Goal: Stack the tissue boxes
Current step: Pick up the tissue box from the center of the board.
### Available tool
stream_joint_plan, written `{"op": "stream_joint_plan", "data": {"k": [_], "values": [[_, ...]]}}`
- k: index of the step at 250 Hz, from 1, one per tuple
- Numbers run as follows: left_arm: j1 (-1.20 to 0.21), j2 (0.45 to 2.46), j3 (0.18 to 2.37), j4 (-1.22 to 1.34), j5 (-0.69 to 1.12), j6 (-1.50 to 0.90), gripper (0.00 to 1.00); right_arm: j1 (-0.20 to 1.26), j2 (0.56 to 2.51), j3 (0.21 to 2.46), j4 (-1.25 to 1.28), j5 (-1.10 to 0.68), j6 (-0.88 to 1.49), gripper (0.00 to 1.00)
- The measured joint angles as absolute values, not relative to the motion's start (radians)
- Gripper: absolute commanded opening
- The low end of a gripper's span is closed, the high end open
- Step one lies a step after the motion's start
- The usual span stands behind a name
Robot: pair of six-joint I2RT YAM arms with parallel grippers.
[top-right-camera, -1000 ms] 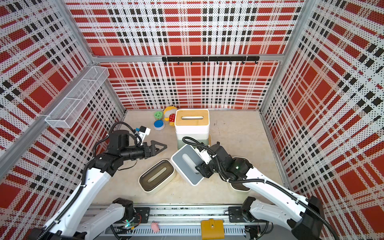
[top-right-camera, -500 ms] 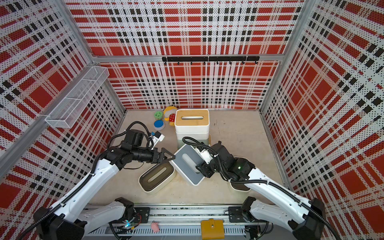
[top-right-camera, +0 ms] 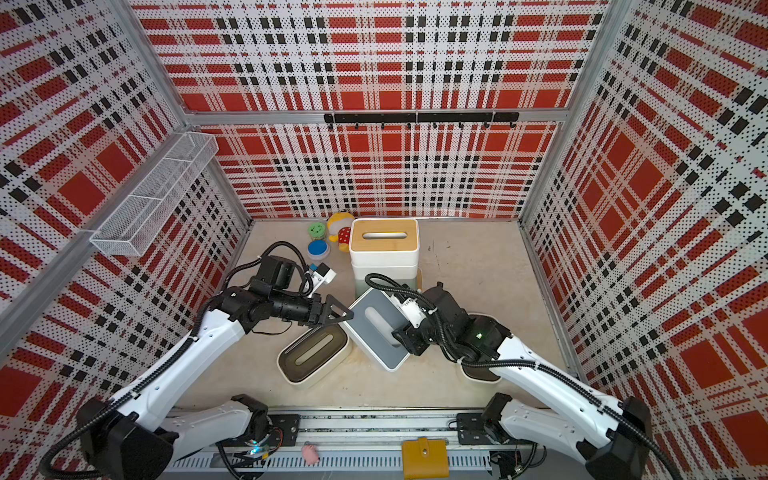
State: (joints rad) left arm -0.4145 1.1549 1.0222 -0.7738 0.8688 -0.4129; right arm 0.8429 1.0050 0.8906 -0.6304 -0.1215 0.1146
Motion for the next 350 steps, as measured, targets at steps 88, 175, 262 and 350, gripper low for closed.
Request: {"op": "stream_joint_plan", "data": {"k": [88,175,262,350], "values": [[-0.439,1.156,1.022,-0.743,0.891,-0.469,0.88,0.843,1.005,0.891,-0.611,-0.123,0.119,0.34],[-0.439,1.154,1.01,-0.704,0.902,-0.517,0.74,0.848,1.005,0.89,-0.609,-0.123,0.123,0.34],[-0.44,1.136,0.983,-0.682,0.912,-0.547,0.56,0.853,1.005,0.889,-0.609,-0.121,0.123,0.34],[-0.444,1.078,0.943,-0.635,0.888,-0.624,0.51,0.857,1.005,0.89,-0.601,-0.126,0.126,0.43]]}}
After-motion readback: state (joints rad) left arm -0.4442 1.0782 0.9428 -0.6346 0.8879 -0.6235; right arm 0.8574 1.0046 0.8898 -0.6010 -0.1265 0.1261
